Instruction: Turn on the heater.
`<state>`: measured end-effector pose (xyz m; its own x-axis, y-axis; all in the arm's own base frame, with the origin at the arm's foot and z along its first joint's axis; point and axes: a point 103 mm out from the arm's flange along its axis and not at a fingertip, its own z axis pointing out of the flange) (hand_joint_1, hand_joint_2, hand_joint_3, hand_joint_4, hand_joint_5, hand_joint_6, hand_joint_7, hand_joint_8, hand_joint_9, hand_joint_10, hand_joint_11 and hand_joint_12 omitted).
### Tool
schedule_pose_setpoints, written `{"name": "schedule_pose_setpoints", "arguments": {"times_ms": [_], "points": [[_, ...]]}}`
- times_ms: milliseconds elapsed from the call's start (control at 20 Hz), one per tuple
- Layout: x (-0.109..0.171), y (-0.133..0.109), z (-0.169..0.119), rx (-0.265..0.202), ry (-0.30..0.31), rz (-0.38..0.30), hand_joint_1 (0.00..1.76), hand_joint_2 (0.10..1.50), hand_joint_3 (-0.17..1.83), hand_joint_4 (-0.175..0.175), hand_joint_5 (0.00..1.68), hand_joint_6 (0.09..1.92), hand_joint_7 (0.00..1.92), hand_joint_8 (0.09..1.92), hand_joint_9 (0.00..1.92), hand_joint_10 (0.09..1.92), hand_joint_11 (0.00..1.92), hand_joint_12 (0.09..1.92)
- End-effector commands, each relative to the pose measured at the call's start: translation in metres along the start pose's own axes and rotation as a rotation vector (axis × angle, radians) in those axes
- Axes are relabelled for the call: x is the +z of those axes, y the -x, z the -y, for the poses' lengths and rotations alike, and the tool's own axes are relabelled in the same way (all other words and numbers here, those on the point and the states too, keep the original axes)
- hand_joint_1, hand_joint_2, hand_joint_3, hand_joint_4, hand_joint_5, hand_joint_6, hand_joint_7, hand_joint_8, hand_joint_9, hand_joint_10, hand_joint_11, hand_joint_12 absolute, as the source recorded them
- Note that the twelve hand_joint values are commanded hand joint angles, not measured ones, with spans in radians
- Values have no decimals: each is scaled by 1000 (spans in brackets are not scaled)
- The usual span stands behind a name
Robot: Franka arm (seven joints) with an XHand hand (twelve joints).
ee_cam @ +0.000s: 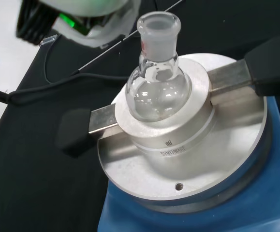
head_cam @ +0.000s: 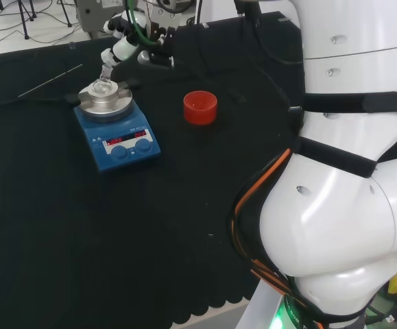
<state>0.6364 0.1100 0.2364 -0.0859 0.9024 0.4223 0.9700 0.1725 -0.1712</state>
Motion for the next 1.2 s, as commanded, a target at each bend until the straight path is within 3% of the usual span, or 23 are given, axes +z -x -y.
{"name": "schedule_pose_setpoints", "arguments": {"times_ms": [50, 250, 450, 650, 800, 1200], "points": [[-25, -6, 26, 4, 4, 36, 886, 566, 624, 0, 371, 207, 289, 697, 493, 720, 180, 1460], [-35, -5, 39, 16, -4, 70, 883, 567, 624, 0, 377, 199, 289, 697, 503, 719, 184, 1458], [-45, -4, 56, 20, -13, 152, 888, 573, 621, -2, 386, 170, 381, 705, 582, 702, 302, 1416], [-56, -7, 76, 29, -58, 280, 966, 594, 660, -20, 431, 131, 803, 679, 992, 561, 742, 1239], [-64, -6, 90, 41, -106, 323, 1048, 622, 690, -39, 451, 109, 1071, 711, 1275, 469, 1093, 1019], [-71, -8, 129, 57, -169, 434, 1155, 662, 674, -73, 494, 121, 1324, 792, 1571, 434, 1630, 658]]}}
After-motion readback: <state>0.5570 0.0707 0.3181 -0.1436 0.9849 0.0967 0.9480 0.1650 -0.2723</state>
